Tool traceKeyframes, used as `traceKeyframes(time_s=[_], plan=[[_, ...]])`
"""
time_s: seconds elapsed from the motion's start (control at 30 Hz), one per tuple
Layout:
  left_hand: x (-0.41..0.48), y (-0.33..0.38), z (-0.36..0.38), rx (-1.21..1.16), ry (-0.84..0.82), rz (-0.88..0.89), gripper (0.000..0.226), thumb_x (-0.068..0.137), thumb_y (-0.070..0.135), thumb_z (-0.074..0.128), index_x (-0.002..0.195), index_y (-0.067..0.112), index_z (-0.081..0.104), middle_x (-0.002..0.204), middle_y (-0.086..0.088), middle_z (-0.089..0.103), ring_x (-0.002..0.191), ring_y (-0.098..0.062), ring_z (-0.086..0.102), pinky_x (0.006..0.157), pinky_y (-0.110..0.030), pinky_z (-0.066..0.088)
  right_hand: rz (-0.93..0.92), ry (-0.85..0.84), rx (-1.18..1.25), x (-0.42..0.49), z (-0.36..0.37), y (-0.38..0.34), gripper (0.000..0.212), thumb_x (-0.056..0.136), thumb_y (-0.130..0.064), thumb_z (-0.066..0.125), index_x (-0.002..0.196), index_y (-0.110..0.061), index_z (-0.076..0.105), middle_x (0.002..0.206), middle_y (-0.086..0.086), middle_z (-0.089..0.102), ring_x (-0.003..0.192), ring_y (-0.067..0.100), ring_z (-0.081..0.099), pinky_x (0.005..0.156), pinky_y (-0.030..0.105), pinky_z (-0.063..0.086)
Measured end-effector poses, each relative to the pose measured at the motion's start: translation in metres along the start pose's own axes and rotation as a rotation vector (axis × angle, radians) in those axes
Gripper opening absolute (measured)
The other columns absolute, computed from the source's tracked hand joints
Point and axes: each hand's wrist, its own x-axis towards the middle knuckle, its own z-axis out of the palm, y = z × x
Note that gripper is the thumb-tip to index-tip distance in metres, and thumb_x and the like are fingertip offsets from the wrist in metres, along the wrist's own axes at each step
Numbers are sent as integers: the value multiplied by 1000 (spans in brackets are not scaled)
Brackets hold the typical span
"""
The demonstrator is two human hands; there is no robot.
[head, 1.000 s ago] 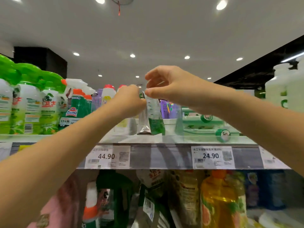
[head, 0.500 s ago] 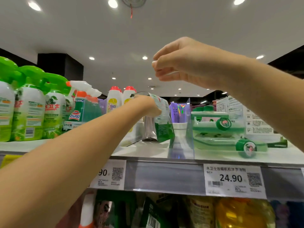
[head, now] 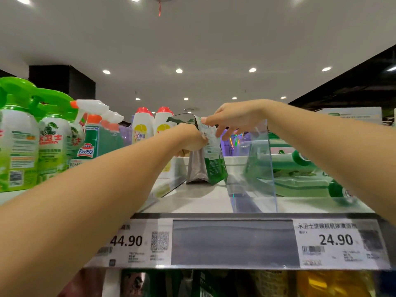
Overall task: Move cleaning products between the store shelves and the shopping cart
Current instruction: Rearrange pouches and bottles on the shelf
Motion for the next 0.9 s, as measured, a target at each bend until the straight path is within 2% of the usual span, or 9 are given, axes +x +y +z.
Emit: traceKeyframes(time_s=[0.13, 0.23, 0.3, 0.4, 0.47, 0.6, 0.67, 0.77, 0.9], plan=[[9, 7, 5, 52, 85, 47, 42, 104, 22, 37, 142, 6, 40, 132, -15, 53, 118, -29, 54, 94, -33, 44, 22, -38, 39, 13, 9, -4, 70, 91, -71, 35, 137, -20, 47, 121, 15, 63, 95, 29, 66, 105, 46, 40], [13, 12, 10, -2, 109, 76, 38, 102, 14, 39, 139, 8, 45, 138, -15, 50, 123, -29, 50, 100, -35, 40, 40, -22, 49, 19, 12, -5, 67, 90, -72, 35, 129, -19, 50, 114, 19, 64, 88, 31, 68, 101, 46, 44], [19, 11, 16, -44, 172, 151, 25, 101, 18, 39, 115, 14, 59, 119, -11, 60, 106, -28, 57, 93, -37, 44, 33, 80, 38, 24, 13, -2, 49, 97, -54, 44, 101, -8, 57, 90, 18, 66, 68, 27, 65, 78, 34, 52], [18, 12, 13, -92, 229, 207, 20, 97, 26, 39, 85, 17, 52, 77, 0, 51, 78, -24, 52, 73, -33, 45, 21, 212, 73, 29, 11, 4, 23, 93, -5, 43, 77, 4, 56, 56, 16, 61, 46, 24, 61, 50, 26, 54], [14, 11, 8, -92, 268, 226, 26, 94, 37, 40, 85, 17, 54, 72, 2, 48, 75, -23, 52, 69, -30, 42, 22, 250, 119, 32, 7, 8, 27, 89, 6, 36, 68, 3, 53, 46, 13, 56, 34, 18, 57, 35, 19, 46], [12, 9, 4, -87, 385, 239, 38, 88, 53, 42, 73, 20, 52, 70, 3, 52, 75, -23, 55, 62, -30, 36, 10, 281, 237, 35, 3, 16, 30, 89, 12, 37, 65, -3, 44, 39, 7, 48, 38, 21, 50, 30, 14, 35], [9, 10, 4, -83, 424, 222, 35, 90, 51, 41, 78, 20, 52, 73, 1, 53, 77, -23, 54, 63, -30, 35, 18, 298, 318, 39, 2, 18, 28, 92, 11, 40, 69, -6, 43, 56, 8, 50, 49, 23, 48, 36, 16, 43], [10, 7, 5, -87, 395, 206, 31, 93, 46, 39, 92, 18, 53, 78, 0, 51, 75, -18, 51, 64, -30, 36, 7, 359, 462, 45, 0, 19, 16, 91, 8, 43, 88, -1, 55, 85, 17, 58, 77, 33, 59, 72, 41, 55], [10, 4, 6, -70, 273, 311, 28, 89, 46, 51, 101, 22, 43, 102, -1, 54, 94, -20, 52, 80, -35, 47, -18, 370, 632, 43, 0, 24, 16, 92, 5, 47, 87, -6, 57, 89, 16, 63, 79, 28, 64, 74, 41, 57]])
